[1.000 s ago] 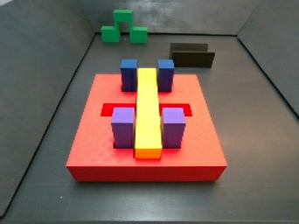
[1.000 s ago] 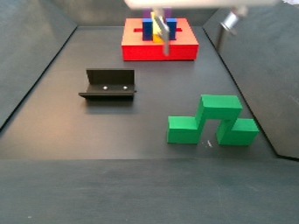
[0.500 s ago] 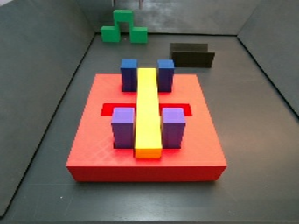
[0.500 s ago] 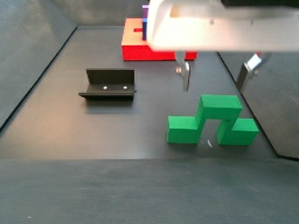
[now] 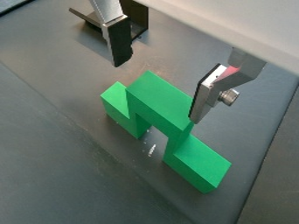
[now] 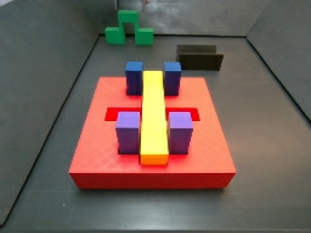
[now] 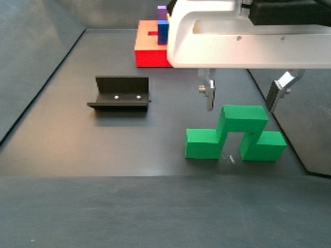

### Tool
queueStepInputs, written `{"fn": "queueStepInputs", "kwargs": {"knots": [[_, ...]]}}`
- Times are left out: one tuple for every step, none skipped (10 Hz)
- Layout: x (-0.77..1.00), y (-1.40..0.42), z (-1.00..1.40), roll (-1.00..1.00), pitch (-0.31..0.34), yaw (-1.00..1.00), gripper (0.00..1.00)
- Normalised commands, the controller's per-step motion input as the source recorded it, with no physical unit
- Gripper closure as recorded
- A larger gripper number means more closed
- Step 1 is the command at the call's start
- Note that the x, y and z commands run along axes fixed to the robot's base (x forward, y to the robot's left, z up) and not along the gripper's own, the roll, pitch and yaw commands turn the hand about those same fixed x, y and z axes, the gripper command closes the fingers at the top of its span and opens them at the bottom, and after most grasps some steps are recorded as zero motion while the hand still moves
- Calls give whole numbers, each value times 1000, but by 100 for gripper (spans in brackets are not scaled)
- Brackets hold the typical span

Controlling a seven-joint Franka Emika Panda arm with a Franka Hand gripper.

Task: Pick up the green object. Move up. Move to above the board. Insert the green object.
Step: Pick up the green object.

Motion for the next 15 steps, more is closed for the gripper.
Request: {"fn": "queueStepInputs", "kwargs": {"knots": [[-177, 26, -246, 57, -1, 0, 0], [-123, 140, -149, 94, 0, 0, 0], [-11, 197, -100, 106, 0, 0, 0], [0, 189, -86, 93, 0, 0, 0], [0, 63, -177, 86, 0, 23, 0], [0, 0, -234, 76, 0, 26, 0], [0, 0, -209, 26, 0, 0, 0], [0, 0, -203, 31, 0, 0, 0], [0, 0, -197, 31, 0, 0, 0], [0, 0, -203, 39, 0, 14, 0], [0, 0, -191, 64, 0, 89, 0], [0, 0, -177, 60, 0, 131, 0], [0, 0, -83, 44, 0, 97, 0], [0, 0, -54, 6, 0, 66, 0], [0, 0, -51, 0, 0, 49, 0]]}}
